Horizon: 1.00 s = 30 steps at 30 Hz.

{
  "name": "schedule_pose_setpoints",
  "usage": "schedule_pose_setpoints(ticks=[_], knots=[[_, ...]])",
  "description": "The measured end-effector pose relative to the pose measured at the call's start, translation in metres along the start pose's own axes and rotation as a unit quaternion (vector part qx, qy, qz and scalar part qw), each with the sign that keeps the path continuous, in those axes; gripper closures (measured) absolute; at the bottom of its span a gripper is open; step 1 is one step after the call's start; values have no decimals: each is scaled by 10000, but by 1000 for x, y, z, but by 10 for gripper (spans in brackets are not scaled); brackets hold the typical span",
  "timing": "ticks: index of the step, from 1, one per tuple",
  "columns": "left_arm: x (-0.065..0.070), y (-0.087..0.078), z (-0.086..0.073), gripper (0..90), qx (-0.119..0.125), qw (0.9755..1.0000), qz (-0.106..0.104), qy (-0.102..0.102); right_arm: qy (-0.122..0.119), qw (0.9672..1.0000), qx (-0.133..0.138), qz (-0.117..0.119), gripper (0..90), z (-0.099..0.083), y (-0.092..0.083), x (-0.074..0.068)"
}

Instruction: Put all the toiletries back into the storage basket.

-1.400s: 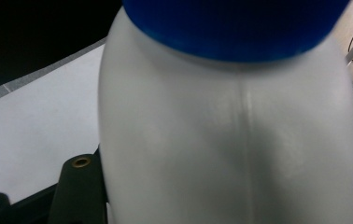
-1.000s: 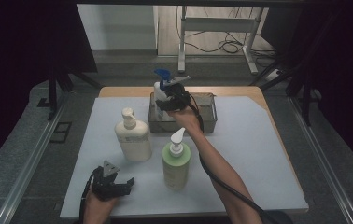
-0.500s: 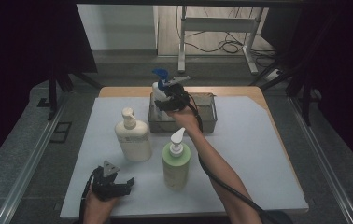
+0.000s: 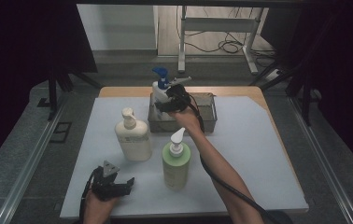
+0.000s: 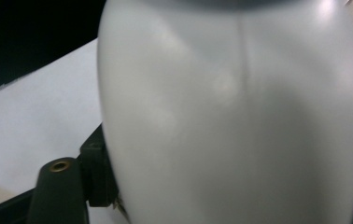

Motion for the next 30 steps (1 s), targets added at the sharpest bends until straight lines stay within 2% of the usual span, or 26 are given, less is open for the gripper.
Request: schedule_pose_setpoints(ticks=[4, 9, 23, 26, 30], knots=[[0, 0, 0, 124, 1, 10000, -1, -1, -94, 9999, -17, 34, 208, -3, -3, 0], [0, 0, 0, 124, -1, 10000, 0, 1, -95, 9998, -7, 146, 188, -9, -8, 1], [0, 0, 0, 124, 1, 10000, 4, 2, -271, 9986, -231, 400, 141, -36, -27, 1], [0, 0, 0, 124, 1, 10000, 3, 2, -217, 9985, -238, 440, 166, -42, -33, 3], [0, 0, 0, 124, 2, 10000, 3, 2, -201, 9988, -194, 399, 276, -48, -42, 10]])
Point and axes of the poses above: each handheld gripper's, and its own axes: y roughly forward along the jaws, z roughly out of its top, x roughly to its right, the point moved 10 cm from there along y, roughly forward along the jaws, and after that the axes turned 6 degrees about x, right-handed, at the moved point
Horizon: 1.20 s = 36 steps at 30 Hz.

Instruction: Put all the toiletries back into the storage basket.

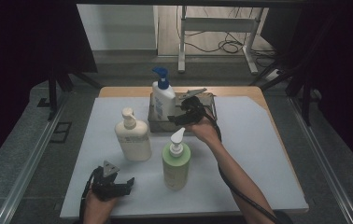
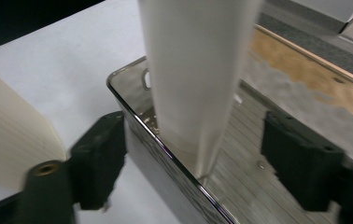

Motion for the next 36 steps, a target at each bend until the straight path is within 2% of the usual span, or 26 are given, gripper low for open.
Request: schedule_pose_setpoints(ticks=[5, 10, 19, 22, 30, 36], knots=[[0, 0, 0, 124, 0, 10000, 0, 1, 147, 9999, 52, -41, 350, -2, -10, 9], [0, 0, 0, 124, 1, 10000, 1, 1, 234, 9996, 38, -135, 471, -2, -15, 16], [0, 0, 0, 124, 3, 10000, -3, -2, 537, 9979, -203, -312, 785, -12, -3, 27], [0, 0, 0, 123, -7, 10000, -3, 1, 582, 9974, -188, -375, 873, -12, 3, 30], [0, 0, 0, 124, -8, 10000, -1, 3, 611, 9958, -346, -582, 893, -13, 18, 33], [0, 0, 0, 123, -17, 10000, -3, 14, 675, 9949, -440, -607, 867, -14, 30, 32]])
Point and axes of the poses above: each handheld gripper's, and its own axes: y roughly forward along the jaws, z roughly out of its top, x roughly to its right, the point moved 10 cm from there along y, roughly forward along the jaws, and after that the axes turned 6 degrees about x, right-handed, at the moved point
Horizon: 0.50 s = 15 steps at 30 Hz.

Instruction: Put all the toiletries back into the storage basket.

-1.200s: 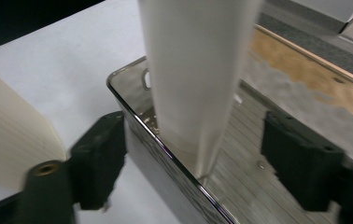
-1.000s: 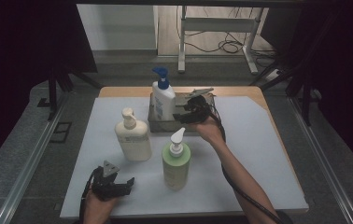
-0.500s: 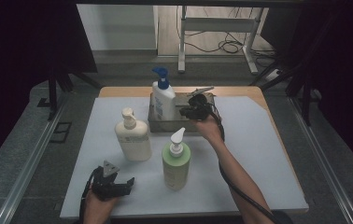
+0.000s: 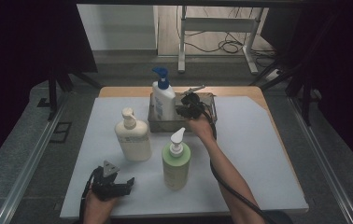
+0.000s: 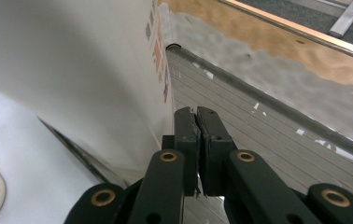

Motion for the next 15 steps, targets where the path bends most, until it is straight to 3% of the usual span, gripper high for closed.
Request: schedule_pose_setpoints(ticks=[15], knots=[[0, 0, 0, 124, 3, 10000, -3, -6, 176, 9998, -121, 47, 862, 0, 10, -3]])
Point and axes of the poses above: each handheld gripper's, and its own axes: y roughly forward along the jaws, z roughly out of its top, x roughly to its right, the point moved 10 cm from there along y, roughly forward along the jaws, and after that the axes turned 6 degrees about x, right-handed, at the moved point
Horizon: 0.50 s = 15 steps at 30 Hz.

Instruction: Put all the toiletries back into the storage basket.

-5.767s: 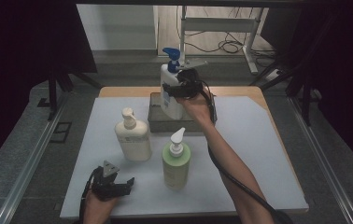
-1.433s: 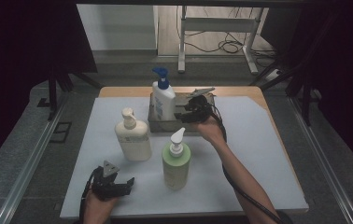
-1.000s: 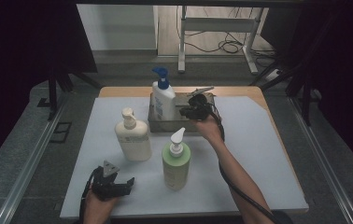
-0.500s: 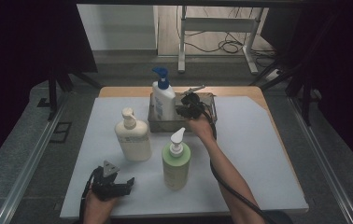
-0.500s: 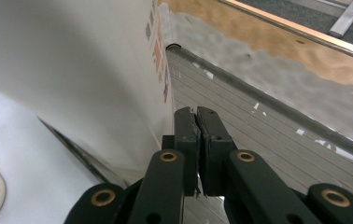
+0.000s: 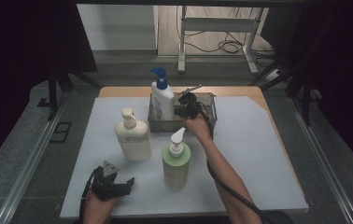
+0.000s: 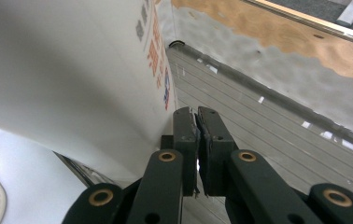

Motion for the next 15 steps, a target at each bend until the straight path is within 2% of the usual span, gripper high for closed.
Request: schedule_pose_setpoints(ticks=[10, 15], knots=[[0, 0, 0, 124, -1, 10000, -1, 0, -66, 9998, -47, 160, 851, 0, 5, -12], [0, 0, 0, 123, -2, 10000, -1, 0, -108, 9998, -87, 150, 852, -1, 8, -14]])
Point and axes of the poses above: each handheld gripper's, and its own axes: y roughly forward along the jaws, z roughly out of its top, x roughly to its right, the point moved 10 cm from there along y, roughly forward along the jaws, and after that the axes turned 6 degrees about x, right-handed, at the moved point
